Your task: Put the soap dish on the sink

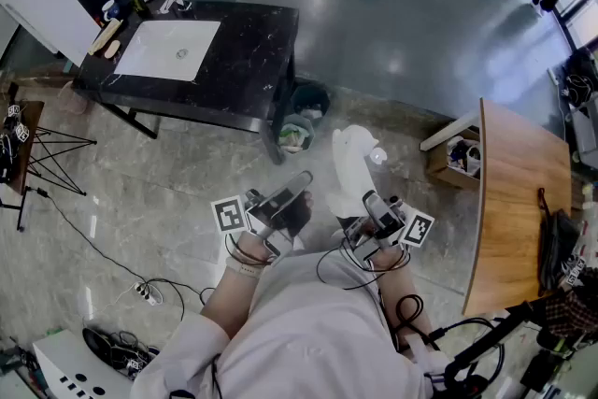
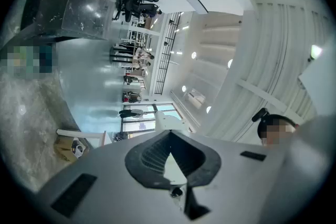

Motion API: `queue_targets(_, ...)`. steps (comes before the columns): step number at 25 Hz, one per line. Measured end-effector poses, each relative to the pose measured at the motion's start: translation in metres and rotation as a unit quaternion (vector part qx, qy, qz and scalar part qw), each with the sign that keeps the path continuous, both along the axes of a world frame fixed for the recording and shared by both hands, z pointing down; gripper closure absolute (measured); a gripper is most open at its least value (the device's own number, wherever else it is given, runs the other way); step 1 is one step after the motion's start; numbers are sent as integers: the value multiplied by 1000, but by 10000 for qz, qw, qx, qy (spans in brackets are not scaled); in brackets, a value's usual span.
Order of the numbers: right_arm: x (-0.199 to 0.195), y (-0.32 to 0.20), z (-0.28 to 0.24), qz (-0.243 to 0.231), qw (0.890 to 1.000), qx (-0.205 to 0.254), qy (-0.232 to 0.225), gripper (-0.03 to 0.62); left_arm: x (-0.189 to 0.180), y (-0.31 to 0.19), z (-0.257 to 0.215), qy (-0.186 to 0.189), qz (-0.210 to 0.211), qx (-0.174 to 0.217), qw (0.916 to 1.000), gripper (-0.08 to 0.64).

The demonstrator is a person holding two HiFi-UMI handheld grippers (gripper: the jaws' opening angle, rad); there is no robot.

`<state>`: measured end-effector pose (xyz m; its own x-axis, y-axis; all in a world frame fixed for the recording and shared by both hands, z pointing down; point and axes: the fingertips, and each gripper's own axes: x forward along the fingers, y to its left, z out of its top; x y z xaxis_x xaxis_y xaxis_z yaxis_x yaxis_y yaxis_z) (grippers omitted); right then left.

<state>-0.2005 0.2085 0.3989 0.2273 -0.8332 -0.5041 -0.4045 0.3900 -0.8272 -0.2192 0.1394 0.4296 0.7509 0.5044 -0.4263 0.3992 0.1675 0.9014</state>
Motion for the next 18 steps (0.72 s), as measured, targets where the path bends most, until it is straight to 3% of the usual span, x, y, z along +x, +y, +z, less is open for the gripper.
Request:
queue_targets(8, 3, -24, 3, -47, 10000, 37, 16, 124, -7, -24, 6, -31, -117, 37, 9999, 554)
queue_targets(18, 41, -52, 11, -327, 9994, 116, -46, 124, 20, -50, 14, -159, -467, 118, 9987, 554)
